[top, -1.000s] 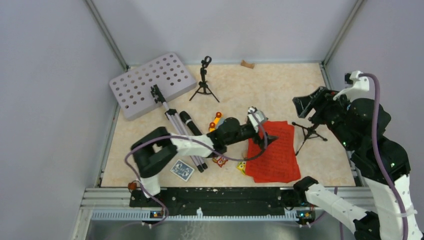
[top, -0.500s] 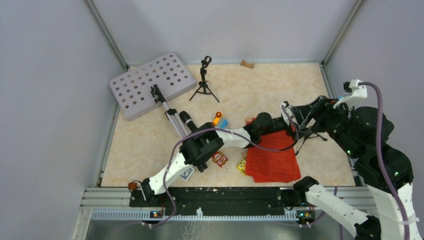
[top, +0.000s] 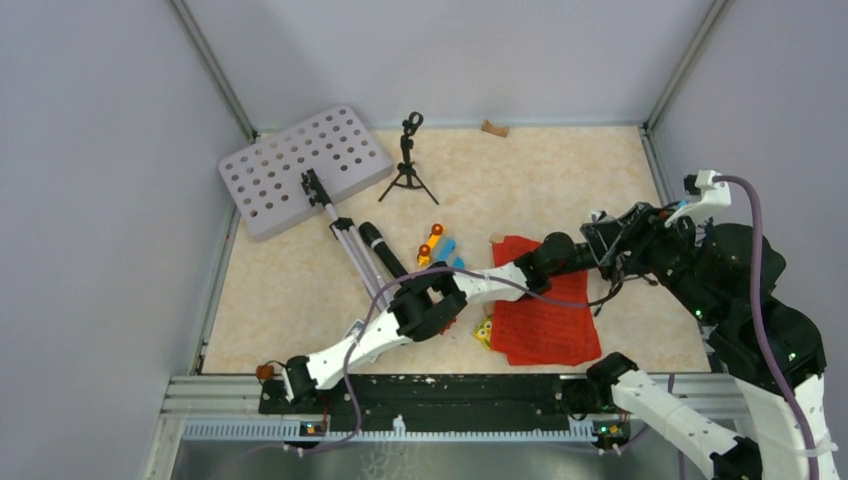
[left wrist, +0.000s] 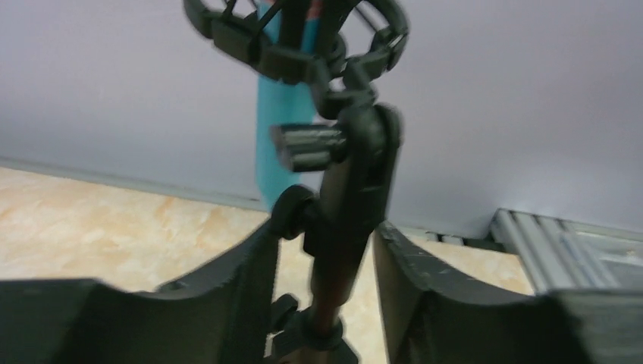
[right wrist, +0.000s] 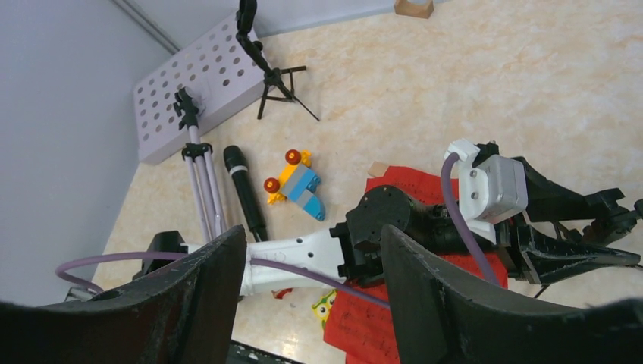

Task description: Pack up the instrument practice props

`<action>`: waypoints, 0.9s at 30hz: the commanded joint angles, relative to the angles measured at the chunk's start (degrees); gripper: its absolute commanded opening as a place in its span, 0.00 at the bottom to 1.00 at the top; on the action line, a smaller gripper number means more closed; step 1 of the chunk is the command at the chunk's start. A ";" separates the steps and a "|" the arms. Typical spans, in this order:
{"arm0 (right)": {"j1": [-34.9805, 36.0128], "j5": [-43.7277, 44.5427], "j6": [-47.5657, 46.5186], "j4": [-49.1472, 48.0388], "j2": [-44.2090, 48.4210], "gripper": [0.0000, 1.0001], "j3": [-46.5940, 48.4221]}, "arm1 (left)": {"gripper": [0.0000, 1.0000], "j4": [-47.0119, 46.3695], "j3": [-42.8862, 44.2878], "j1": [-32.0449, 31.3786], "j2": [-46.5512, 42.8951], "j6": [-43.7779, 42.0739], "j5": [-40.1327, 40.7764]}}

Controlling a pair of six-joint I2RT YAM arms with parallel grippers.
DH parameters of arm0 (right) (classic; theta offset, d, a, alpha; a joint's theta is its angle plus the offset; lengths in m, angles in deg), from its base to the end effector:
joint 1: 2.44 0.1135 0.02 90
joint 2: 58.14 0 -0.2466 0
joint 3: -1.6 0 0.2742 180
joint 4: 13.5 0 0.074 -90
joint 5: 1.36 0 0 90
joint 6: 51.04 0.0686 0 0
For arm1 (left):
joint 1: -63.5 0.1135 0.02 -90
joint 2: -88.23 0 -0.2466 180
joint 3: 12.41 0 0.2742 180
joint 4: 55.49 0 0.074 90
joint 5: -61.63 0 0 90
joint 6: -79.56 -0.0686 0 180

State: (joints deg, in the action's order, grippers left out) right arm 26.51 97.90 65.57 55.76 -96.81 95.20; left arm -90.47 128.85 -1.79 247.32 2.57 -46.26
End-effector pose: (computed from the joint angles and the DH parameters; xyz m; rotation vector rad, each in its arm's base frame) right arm 0.1124 0.0495 0.4569 0.0784 1.8492 0.5363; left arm 0.2503 -0.5943 0.1586 0.8745 1.1121 -1.3527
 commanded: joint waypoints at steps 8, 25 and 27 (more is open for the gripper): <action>-0.30 1.93 -0.23 -1.07 2.70 0.64 -1.30 | 0.13 -3.83 2.76 -0.40 1.10 3.84 -2.95; -0.30 3.42 -3.30 -5.12 4.71 0.63 1.34 | 0.00 -16.84 5.24 -2.02 -7.75 5.44 -4.47; -0.37 2.50 -3.66 -6.36 4.75 0.63 1.56 | 0.00 -17.55 5.22 -2.07 -8.82 5.01 -4.39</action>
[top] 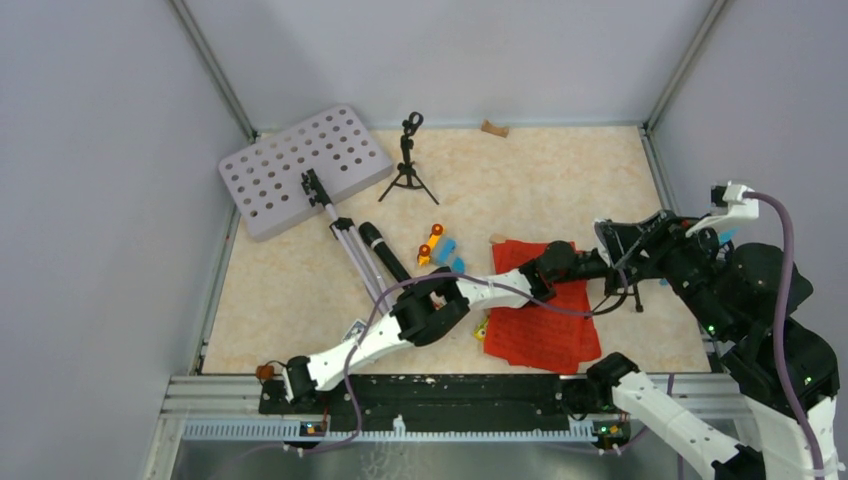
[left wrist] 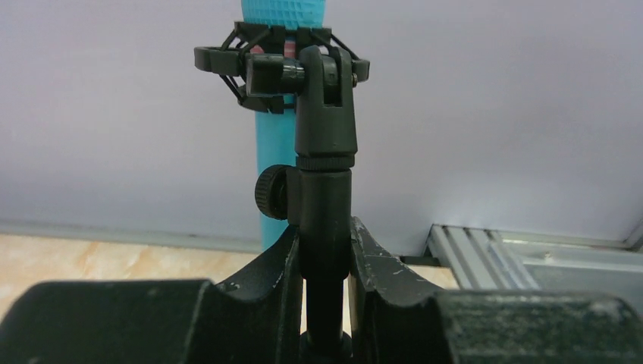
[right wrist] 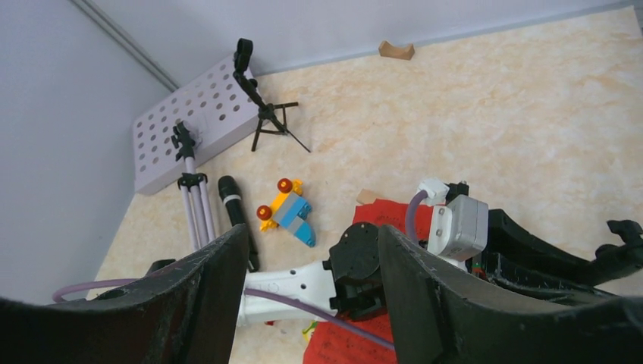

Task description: Pack up the instrument practice props

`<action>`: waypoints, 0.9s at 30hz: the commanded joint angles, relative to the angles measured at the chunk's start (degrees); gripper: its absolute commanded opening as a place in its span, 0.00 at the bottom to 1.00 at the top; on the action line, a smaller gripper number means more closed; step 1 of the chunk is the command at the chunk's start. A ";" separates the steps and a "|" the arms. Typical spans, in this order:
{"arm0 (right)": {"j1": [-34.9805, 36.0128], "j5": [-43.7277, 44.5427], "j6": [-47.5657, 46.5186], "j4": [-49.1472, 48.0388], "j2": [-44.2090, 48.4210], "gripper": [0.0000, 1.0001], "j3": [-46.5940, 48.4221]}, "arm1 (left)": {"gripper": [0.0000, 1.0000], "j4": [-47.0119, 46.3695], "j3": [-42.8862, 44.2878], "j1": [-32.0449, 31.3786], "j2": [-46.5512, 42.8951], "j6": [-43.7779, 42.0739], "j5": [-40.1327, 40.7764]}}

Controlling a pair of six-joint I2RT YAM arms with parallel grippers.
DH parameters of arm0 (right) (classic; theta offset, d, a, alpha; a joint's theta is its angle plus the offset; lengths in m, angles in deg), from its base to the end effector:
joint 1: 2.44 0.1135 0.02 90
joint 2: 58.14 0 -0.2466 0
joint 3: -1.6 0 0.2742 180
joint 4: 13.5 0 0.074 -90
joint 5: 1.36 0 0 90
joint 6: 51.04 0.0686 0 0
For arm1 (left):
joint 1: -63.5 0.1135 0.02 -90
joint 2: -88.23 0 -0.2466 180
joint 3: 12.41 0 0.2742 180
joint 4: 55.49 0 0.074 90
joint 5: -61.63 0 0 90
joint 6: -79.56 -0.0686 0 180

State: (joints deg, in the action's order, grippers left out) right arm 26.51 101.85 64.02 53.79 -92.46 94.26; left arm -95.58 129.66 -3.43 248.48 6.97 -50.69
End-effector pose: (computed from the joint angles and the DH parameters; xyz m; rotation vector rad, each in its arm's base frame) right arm 0.0945 0.0344 0.4640 0.1131 1.7447 0.4958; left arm 0.2269 -0.5992 0.1626 0.8969 1.0304 -1.4947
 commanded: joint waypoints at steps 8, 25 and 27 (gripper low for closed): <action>-0.30 -0.19 -1.77 -5.08 0.83 0.62 1.62 | 0.00 -14.72 -0.97 -0.30 -13.75 -0.74 -1.56; -0.34 -10.28 -0.14 4.07 -7.12 0.62 10.37 | 0.00 -31.35 -50.52 6.36 -41.93 -3.37 4.68; -0.30 -12.62 1.48 3.43 -8.00 0.63 8.59 | 0.00 -31.30 -56.13 7.43 -46.49 -5.03 6.85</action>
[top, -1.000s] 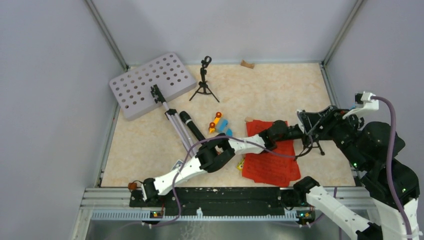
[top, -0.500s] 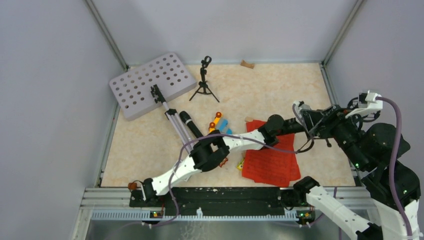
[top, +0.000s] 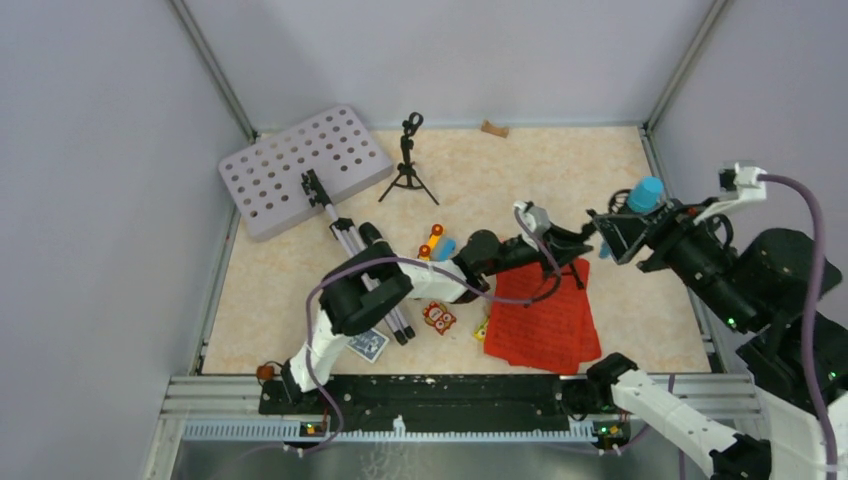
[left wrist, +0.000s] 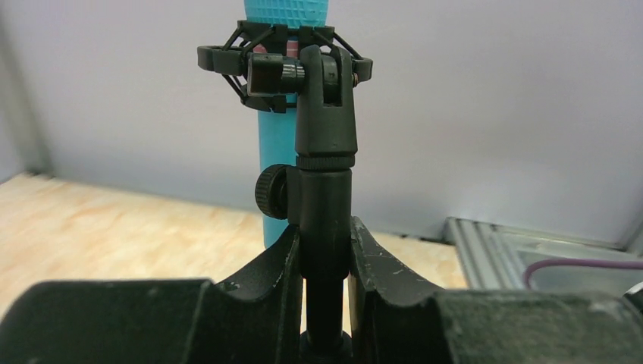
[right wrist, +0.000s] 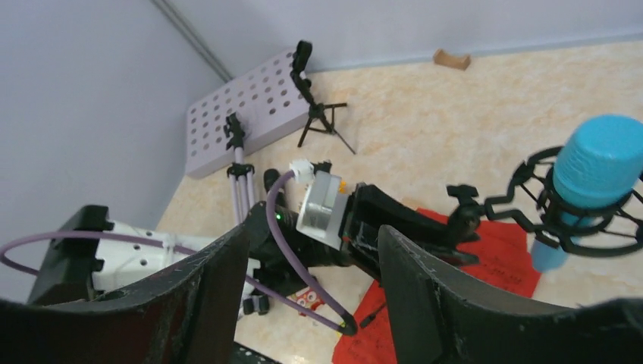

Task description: Pack up the instrument practice props

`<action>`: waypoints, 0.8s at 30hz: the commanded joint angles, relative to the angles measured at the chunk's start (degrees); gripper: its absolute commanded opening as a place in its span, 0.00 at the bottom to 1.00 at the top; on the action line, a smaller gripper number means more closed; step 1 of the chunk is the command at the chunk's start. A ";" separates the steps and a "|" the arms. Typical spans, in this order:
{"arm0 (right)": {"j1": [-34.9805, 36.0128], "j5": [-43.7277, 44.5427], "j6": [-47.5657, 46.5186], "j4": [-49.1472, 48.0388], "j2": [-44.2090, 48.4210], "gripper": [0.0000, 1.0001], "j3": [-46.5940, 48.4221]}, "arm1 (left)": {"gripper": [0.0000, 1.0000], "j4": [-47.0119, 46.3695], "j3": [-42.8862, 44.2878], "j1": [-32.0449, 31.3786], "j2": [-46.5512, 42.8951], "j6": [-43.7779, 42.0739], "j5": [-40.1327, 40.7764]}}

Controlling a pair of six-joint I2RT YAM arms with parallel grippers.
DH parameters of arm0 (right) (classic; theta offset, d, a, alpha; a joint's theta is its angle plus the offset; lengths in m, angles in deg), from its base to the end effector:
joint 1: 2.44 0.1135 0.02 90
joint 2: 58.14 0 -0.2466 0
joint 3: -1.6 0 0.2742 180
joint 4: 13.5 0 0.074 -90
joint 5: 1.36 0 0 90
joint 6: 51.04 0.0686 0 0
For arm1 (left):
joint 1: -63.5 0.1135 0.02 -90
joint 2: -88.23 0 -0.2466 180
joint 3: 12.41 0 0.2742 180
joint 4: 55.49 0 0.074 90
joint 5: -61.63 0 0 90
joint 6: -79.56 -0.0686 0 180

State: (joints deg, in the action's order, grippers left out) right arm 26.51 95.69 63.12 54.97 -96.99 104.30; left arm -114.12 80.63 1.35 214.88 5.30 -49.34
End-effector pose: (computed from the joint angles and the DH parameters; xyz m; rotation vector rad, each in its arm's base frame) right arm 0.0832 0.0364 0.5029 0.0252 1.6857 0.6014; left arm 0.2215 -0.4718 0.2180 0.8150 0.9919 -1.3942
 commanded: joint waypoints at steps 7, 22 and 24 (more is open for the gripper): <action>-0.31 -12.64 11.74 -11.42 -3.41 0.63 -15.08 | 0.00 -11.32 -23.80 3.53 -27.59 -10.62 15.19; 18.36 -2.77 9.95 -52.92 -7.28 0.63 -32.77 | 0.00 -2.46 -43.30 3.52 -49.41 -13.84 23.10; 22.49 -0.89 6.30 -56.21 -9.40 0.63 -33.26 | 0.00 -2.31 -43.99 3.49 -50.17 -13.86 23.92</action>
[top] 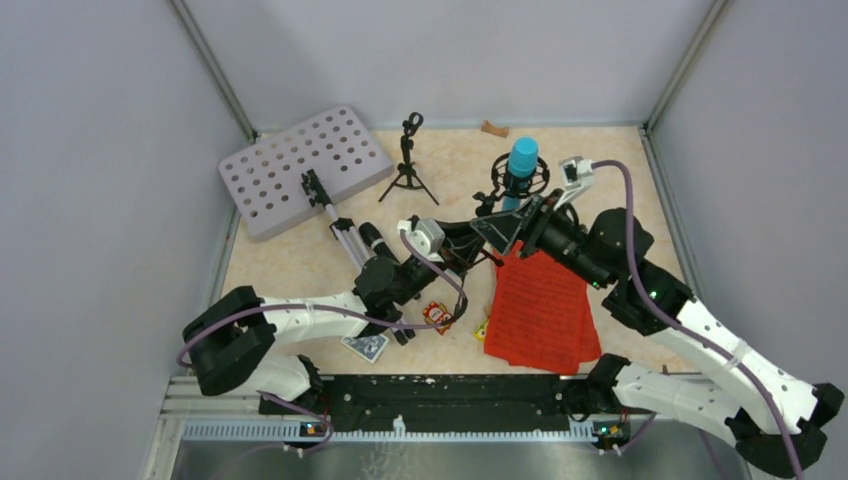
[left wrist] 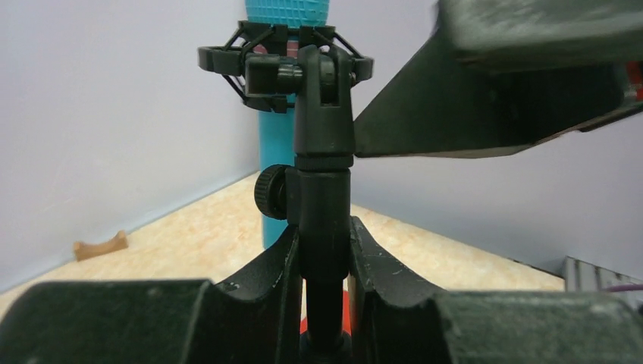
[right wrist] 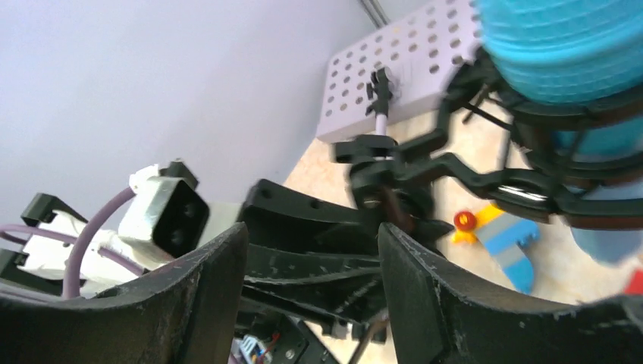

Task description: Pack up the instrument practice props

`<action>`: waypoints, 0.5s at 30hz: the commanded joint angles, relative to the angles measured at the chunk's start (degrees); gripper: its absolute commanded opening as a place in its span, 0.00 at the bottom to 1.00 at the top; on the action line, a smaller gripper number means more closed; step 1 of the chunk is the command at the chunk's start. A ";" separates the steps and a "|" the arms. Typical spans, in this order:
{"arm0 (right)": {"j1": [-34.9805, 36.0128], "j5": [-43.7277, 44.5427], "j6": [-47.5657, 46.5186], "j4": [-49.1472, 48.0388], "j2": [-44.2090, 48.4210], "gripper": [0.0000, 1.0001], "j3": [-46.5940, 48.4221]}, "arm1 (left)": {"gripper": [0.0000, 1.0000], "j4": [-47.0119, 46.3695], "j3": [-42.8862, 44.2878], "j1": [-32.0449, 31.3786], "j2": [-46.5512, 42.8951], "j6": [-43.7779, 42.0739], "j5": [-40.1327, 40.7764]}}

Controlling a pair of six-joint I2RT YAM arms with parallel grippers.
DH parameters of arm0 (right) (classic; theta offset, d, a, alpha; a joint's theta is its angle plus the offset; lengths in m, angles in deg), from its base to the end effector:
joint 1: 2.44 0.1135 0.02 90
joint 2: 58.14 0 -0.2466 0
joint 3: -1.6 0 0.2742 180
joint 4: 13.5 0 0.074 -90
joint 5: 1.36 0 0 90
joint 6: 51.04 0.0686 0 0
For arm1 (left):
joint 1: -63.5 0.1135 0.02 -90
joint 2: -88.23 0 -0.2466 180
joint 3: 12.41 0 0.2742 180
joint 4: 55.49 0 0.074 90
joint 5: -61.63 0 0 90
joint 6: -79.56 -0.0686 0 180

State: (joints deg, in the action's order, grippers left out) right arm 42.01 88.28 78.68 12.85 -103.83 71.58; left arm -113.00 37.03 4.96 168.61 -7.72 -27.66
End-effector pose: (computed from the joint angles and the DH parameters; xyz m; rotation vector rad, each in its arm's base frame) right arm 0.1711 0.1685 0.3976 -0.0766 1.7285 1.1227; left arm 0.1790 -0.2909 0.2794 0.5308 1.0269 -0.9469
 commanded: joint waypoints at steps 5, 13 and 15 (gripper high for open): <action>13.24 19.47 -14.67 -15.47 -7.35 0.56 -0.46 | 0.00 -2.06 -0.98 -0.09 -5.70 -1.36 1.48; 16.01 32.89 -13.16 -4.98 -10.51 0.48 3.85 | 0.00 2.46 -2.23 -0.14 -9.79 -0.53 3.40; 16.10 28.15 -12.97 -6.71 -8.76 0.48 2.94 | 0.00 3.79 -2.33 -0.08 -10.33 -0.67 5.39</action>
State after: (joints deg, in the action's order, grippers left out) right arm 58.35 112.89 66.49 5.40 -114.82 72.47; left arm -102.20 34.10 5.11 163.67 -8.25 -25.01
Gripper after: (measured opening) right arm 0.476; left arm 0.287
